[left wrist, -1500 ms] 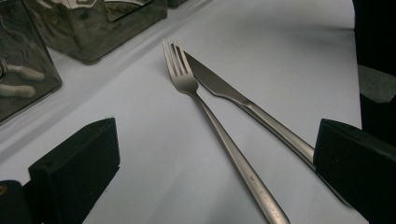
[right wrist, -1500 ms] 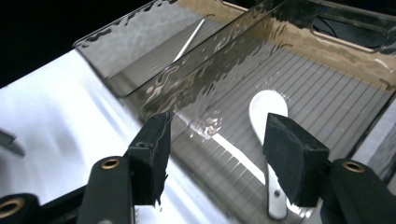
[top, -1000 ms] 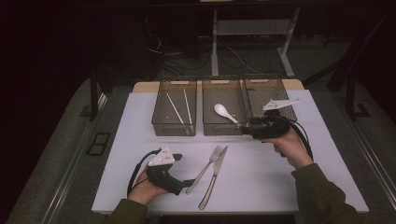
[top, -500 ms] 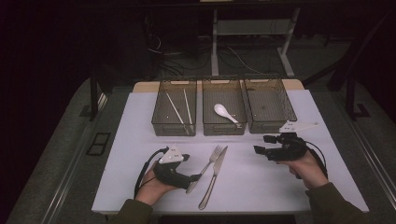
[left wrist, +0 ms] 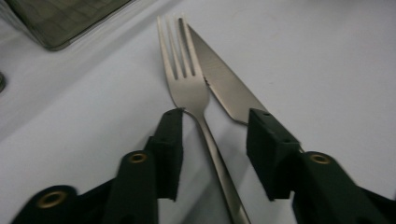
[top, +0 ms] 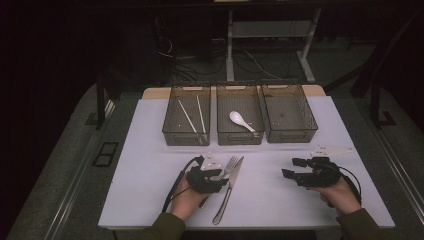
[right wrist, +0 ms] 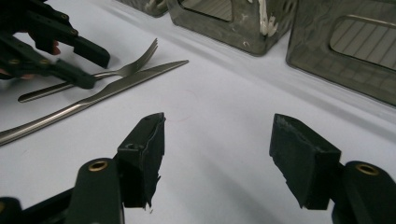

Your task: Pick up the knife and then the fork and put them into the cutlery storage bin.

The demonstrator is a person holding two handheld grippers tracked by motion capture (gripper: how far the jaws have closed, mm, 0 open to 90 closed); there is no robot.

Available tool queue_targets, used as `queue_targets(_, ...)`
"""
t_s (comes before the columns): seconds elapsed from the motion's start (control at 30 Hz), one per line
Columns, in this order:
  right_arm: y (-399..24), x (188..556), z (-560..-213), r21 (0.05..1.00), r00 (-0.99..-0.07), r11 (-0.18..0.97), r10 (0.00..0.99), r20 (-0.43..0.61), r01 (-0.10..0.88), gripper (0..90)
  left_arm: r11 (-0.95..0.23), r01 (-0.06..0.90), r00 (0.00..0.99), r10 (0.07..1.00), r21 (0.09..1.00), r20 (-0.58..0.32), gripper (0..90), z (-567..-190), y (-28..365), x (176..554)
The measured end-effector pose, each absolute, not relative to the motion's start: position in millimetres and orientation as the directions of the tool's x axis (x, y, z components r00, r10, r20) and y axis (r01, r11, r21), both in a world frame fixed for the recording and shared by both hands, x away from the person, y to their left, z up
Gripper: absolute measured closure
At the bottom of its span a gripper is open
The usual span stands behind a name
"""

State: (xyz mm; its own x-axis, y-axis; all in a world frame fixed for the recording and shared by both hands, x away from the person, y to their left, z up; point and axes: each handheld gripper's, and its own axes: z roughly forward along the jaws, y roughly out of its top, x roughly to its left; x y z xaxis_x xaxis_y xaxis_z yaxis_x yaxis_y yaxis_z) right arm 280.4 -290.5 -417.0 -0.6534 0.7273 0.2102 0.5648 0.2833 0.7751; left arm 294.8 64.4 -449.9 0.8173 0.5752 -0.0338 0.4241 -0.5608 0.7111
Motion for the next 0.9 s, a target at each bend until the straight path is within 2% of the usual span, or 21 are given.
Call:
queue_targets(0.2,-291.3,280.8,-418.5,0.774,-0.646,0.274,0.732,0.217,0.571,35.5,-0.556,0.436,0.799,0.601,0.707,-0.021,81.2,-449.6,62.3,294.3)
queue_targets(0.3,-287.6,280.2,-418.8,0.773,-0.652,0.279,0.726,0.219,0.570,35.5,-0.534,0.455,0.787,0.615,0.713,-0.042,83.0,-449.5,62.5,295.2)
queue_targets(0.37,-284.4,280.0,-418.6,0.771,-0.651,0.272,0.723,0.231,0.576,35.6,-0.553,0.436,0.794,0.607,0.710,-0.015,85.5,-447.1,64.9,296.1)
queue_targets(0.5,-272.9,282.1,-419.0,0.774,-0.655,0.244,0.705,0.273,0.584,35.9,-0.544,0.428,0.804,0.594,0.722,-0.030,85.6,-445.0,65.2,296.9)
queue_targets(0.6,-259.5,286.7,-421.9,0.768,-0.658,0.233,0.691,0.301,0.596,37.6,-0.543,0.390,0.811,0.586,0.744,0.002,85.7,-437.8,63.6,293.9)
queue_targets(0.9,-220.4,302.9,-414.4,0.793,-0.682,0.169,0.632,0.368,0.585,42.8,-0.499,0.311,0.831,0.556,0.809,0.023,85.7,-423.3,48.0,288.8)
